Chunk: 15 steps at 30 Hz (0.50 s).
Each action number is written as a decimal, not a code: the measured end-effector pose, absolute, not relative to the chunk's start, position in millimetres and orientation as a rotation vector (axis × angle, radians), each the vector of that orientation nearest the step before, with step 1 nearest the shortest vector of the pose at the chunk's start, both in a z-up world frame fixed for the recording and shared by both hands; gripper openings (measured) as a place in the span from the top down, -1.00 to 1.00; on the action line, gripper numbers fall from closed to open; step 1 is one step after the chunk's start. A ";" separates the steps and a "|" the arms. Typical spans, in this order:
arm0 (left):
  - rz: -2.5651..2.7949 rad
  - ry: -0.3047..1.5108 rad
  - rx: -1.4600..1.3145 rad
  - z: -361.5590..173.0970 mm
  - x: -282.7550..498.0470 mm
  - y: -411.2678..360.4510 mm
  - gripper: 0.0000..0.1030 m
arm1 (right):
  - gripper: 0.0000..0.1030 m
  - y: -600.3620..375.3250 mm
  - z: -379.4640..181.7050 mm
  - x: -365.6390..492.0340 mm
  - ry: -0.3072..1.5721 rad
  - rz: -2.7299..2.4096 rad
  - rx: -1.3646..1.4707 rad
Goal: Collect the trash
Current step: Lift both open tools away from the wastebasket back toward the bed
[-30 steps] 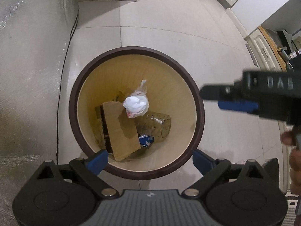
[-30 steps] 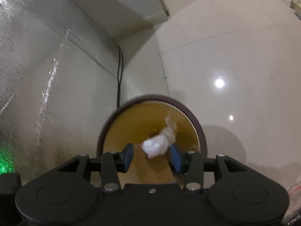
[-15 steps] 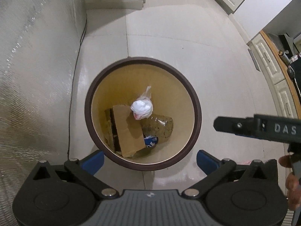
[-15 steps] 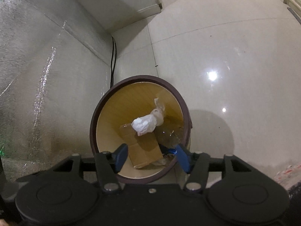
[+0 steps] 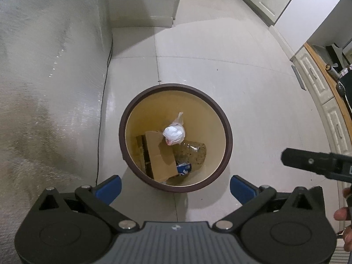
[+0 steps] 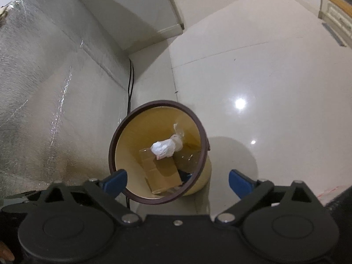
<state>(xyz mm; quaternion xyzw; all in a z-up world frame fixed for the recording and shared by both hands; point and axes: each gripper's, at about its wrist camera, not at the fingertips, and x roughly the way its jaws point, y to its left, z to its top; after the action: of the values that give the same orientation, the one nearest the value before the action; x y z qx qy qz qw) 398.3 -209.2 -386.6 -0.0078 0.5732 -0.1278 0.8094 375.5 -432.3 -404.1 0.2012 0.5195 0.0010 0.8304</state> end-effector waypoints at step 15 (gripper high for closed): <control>-0.248 1.101 0.016 -315.5 346.5 -184.4 -1.00 | -0.99 -423.5 -337.6 309.4 1.023 -0.009 0.288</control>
<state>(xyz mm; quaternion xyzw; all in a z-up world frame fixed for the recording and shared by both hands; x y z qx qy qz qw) 346.5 -184.4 -315.5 0.0077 0.5219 -0.1176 0.8448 309.4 -423.5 -337.6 0.1373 0.4878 -0.0042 0.8621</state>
